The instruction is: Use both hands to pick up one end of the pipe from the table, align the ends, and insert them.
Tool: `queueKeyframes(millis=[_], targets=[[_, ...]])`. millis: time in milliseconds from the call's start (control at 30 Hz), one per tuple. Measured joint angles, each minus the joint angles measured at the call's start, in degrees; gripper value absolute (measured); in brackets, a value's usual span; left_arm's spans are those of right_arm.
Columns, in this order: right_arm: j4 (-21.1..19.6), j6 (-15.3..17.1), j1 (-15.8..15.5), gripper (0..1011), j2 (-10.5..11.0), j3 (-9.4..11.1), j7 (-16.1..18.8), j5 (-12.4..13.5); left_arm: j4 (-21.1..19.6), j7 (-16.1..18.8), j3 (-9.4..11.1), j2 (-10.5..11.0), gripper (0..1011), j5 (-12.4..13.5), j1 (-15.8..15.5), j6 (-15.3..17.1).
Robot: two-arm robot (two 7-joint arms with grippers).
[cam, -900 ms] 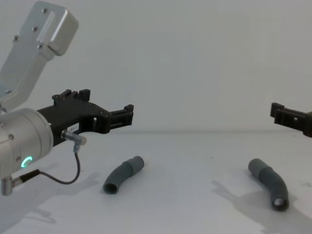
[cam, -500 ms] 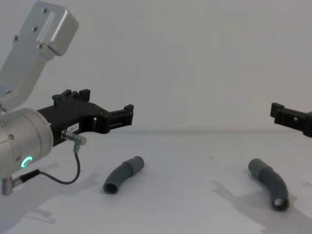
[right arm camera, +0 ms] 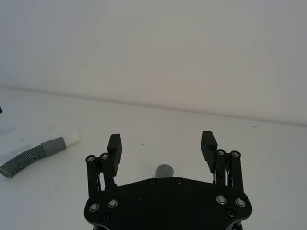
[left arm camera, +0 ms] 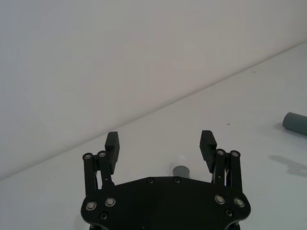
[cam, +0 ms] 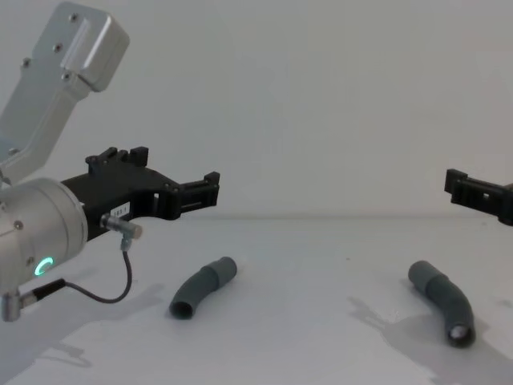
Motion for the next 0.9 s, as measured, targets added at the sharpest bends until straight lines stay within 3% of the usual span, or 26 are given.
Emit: queueKeyframes(millis=[200, 467, 667, 900], targets=[[-0.3, 0.7, 0.0, 1003, 0.0, -0.3, -0.1, -0.8, 0.0, 0.0, 0.0, 0.0, 1001, 0.0, 0.0, 0.0], [-1.7, 4.6, 0.5, 1003, 0.2, -2.0, -1.4, -3.7, 0.0, 0.0, 0.0, 0.0, 1001, 0.0, 0.0, 0.0], [-3.1, 10.6, 1.1, 1003, -0.5, -3.5, -3.3, -6.0, 0.0, 0.0, 0.0, 0.0, 1001, 0.0, 0.0, 0.0], [-4.5, 18.9, 1.6, 1004, -3.3, -4.5, -6.6, -7.5, 0.0, 0.0, 0.0, 0.0, 1001, 0.0, 0.0, 0.0]])
